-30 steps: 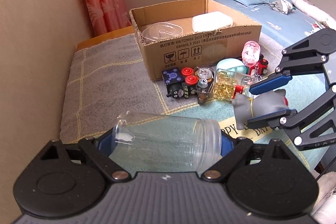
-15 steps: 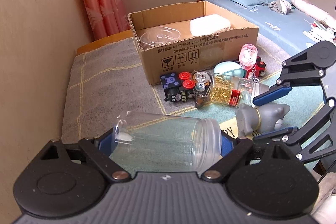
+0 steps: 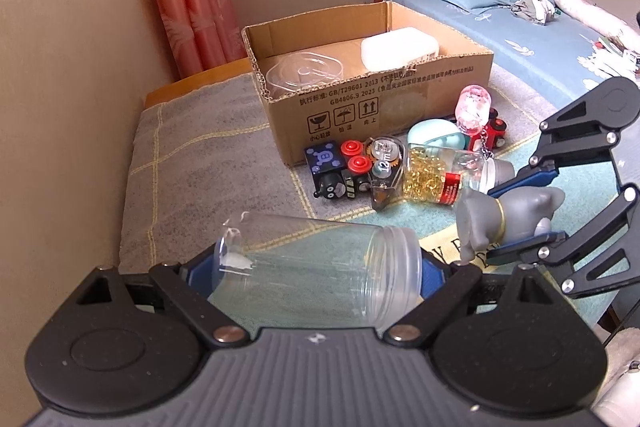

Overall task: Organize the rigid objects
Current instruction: 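Grasp the grey elephant toy with the right tool while the left tool holds the cup, then carry the cup and elephant into the cardboard box and open both tools, then withdraw both tools from the box toward the remaining items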

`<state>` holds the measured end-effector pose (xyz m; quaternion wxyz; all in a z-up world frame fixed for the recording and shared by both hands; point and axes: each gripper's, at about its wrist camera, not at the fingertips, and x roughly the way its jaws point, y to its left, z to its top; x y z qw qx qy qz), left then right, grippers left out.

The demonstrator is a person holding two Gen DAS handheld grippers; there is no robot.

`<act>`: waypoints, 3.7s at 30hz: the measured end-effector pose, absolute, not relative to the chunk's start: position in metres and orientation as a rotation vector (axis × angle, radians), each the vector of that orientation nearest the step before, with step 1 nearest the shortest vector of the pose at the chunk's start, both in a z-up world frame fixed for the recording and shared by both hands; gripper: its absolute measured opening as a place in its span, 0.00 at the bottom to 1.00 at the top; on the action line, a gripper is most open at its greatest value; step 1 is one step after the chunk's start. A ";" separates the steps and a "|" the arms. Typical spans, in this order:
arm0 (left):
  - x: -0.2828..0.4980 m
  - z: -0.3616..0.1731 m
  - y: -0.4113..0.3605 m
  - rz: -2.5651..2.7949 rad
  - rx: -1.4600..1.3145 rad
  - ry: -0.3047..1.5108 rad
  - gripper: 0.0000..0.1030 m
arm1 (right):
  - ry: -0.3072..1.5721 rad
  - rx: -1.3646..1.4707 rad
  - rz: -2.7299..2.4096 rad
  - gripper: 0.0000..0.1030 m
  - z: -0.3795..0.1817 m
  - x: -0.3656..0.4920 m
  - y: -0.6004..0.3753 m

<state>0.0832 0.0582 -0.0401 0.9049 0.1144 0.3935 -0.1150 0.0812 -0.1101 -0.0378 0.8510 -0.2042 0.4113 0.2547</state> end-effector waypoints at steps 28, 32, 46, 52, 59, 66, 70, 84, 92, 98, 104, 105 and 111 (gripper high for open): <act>0.253 0.036 0.009 -0.264 0.271 0.709 0.89 | 0.710 -0.238 0.242 0.53 0.041 0.193 -0.216; 0.291 0.032 -0.004 -0.251 0.290 0.735 0.89 | 0.687 -0.195 0.226 0.85 0.042 0.184 -0.226; 0.335 0.021 -0.003 -0.130 0.257 0.787 0.94 | 0.693 -0.134 0.162 1.00 0.052 0.150 -0.233; 0.305 0.034 0.003 -0.160 0.252 0.764 0.95 | 0.702 -0.122 0.153 1.00 0.050 0.144 -0.223; 0.256 0.045 0.014 -0.174 0.203 0.715 0.98 | 0.706 -0.069 0.118 1.00 0.042 0.133 -0.217; 0.206 0.026 0.025 -0.156 0.158 0.708 0.99 | 0.710 0.019 0.048 1.00 0.016 0.112 -0.217; 0.184 0.005 0.032 -0.120 0.100 0.723 0.99 | 0.741 0.062 -0.009 1.00 -0.005 0.104 -0.213; 0.177 -0.057 0.015 -0.098 0.190 0.828 0.99 | 0.826 0.139 -0.069 1.00 -0.041 0.079 -0.216; 0.159 -0.062 0.007 -0.186 0.209 0.866 0.98 | 0.838 0.162 -0.083 1.00 -0.048 0.075 -0.228; 0.133 -0.066 -0.006 -0.291 0.215 0.894 0.98 | 0.853 0.183 -0.081 1.00 -0.056 0.076 -0.233; 0.116 -0.070 -0.013 -0.337 0.242 0.884 0.98 | 0.853 0.211 -0.075 1.00 -0.056 0.071 -0.239; 0.117 -0.069 -0.010 -0.338 0.239 0.872 0.98 | 0.849 0.214 -0.073 1.00 -0.055 0.070 -0.240; 0.138 -0.061 0.012 -0.282 0.146 0.810 0.98 | 0.825 0.224 -0.057 1.00 -0.052 0.066 -0.241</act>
